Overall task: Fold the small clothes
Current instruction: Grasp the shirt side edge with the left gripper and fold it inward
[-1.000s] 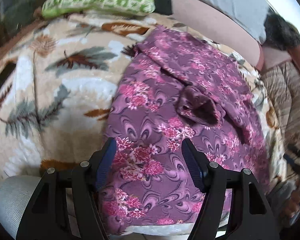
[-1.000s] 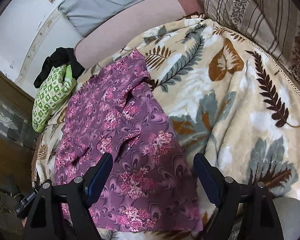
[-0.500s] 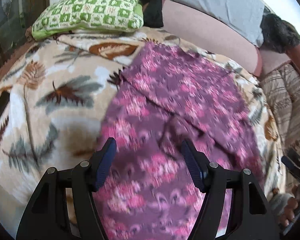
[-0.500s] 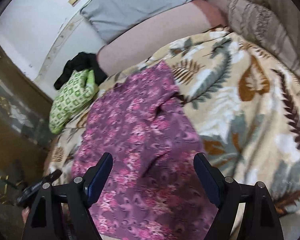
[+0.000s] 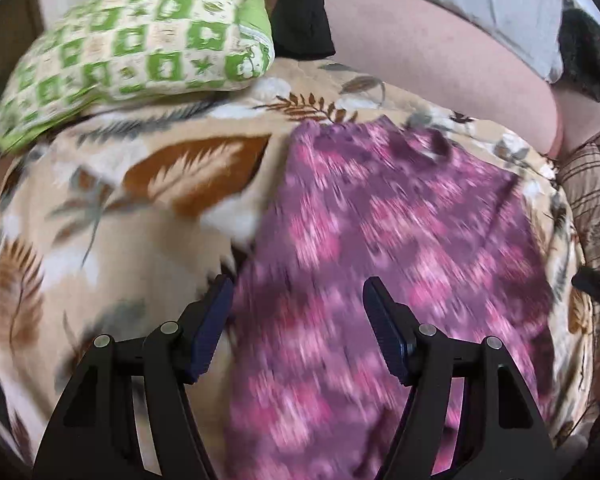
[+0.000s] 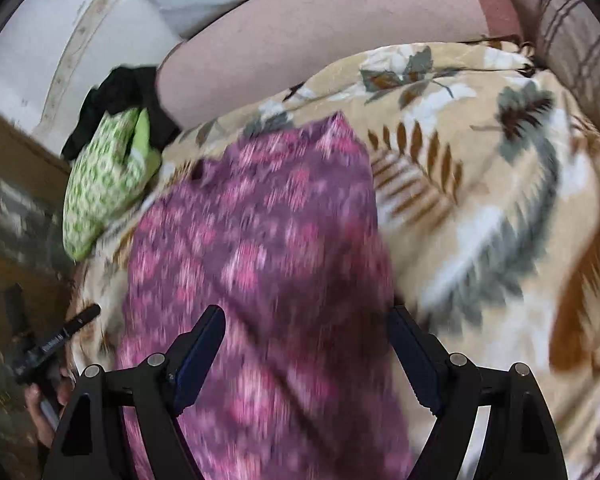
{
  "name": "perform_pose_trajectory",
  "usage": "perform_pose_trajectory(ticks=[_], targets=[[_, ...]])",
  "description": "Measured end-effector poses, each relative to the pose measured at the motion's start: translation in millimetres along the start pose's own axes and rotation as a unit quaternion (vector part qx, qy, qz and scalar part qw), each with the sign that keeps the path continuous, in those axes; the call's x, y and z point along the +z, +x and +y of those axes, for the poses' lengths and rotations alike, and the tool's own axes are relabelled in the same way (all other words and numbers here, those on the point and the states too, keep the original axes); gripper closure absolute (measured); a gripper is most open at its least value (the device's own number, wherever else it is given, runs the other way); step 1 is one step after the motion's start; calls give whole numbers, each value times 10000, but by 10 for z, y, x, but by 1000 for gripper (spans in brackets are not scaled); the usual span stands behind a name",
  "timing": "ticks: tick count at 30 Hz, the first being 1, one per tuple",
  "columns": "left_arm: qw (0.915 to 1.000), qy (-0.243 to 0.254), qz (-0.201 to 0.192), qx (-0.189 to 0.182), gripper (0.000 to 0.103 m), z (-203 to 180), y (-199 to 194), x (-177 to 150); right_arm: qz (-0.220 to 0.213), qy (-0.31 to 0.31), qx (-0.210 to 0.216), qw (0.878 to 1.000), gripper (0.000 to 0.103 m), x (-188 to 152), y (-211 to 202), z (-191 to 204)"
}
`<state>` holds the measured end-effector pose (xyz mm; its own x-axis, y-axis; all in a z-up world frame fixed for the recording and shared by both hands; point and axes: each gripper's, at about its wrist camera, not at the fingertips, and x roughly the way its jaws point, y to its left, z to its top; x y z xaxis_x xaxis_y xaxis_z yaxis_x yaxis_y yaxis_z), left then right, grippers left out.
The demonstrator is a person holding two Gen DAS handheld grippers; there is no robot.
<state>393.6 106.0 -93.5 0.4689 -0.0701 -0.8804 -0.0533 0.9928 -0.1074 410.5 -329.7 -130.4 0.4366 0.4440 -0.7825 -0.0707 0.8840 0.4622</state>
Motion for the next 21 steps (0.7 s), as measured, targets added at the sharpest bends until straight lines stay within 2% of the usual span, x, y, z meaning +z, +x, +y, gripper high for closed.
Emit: perform_pose_trajectory(ticks=[3, 5, 7, 10, 11, 14, 15, 16, 17, 18, 19, 20, 21], targets=[[9994, -195, 185, -232, 35, 142, 384, 382, 5, 5, 3, 10000, 24, 390, 249, -107], [9984, -401, 316, -259, 35, 201, 579, 567, 63, -44, -78, 9999, 33, 657, 448, -148], [9978, -511, 270, -317, 35, 214, 720, 740, 109, 63, -97, 9999, 39, 898, 653, -197], [9988, -284, 407, -50, 35, 141, 990, 958, 199, 87, -98, 9997, 40, 1149, 895, -176], [9981, -302, 532, 109, 37, 132, 1122, 1037, 229, 20, -228, 9995, 40, 1222, 986, -153], [9958, -367, 836, 29, 42, 131, 1372, 1155, 253, -57, -526, 9983, 41, 1377, 1194, -150], [9951, -298, 938, 46, 54, 114, 1443, 1168, 233, -24, -582, 9980, 42, 1402, 1246, -170], [9954, -166, 935, 138, 60, 90, 1478, 1171, 240, -7, -704, 9972, 52, 1414, 1301, -194], [9965, -99, 828, 86, 93, 81, 1430, 1163, 264, 33, -812, 9963, 75, 1412, 1339, -231], [9959, -87, 890, -168, 97, 75, 1371, 1151, 263, 54, -791, 9965, 87, 1403, 1327, -254], [9972, 96, 723, -146, 97, 52, 1181, 1117, 239, 76, -711, 9972, 99, 1386, 1271, -267], [9981, 218, 557, -134, 97, 53, 1026, 1084, 79, 101, -572, 9983, 99, 1342, 1109, -257], [9984, 196, 457, -281, 97, 90, 863, 1036, -61, 49, -416, 9991, 99, 1288, 933, -218]])
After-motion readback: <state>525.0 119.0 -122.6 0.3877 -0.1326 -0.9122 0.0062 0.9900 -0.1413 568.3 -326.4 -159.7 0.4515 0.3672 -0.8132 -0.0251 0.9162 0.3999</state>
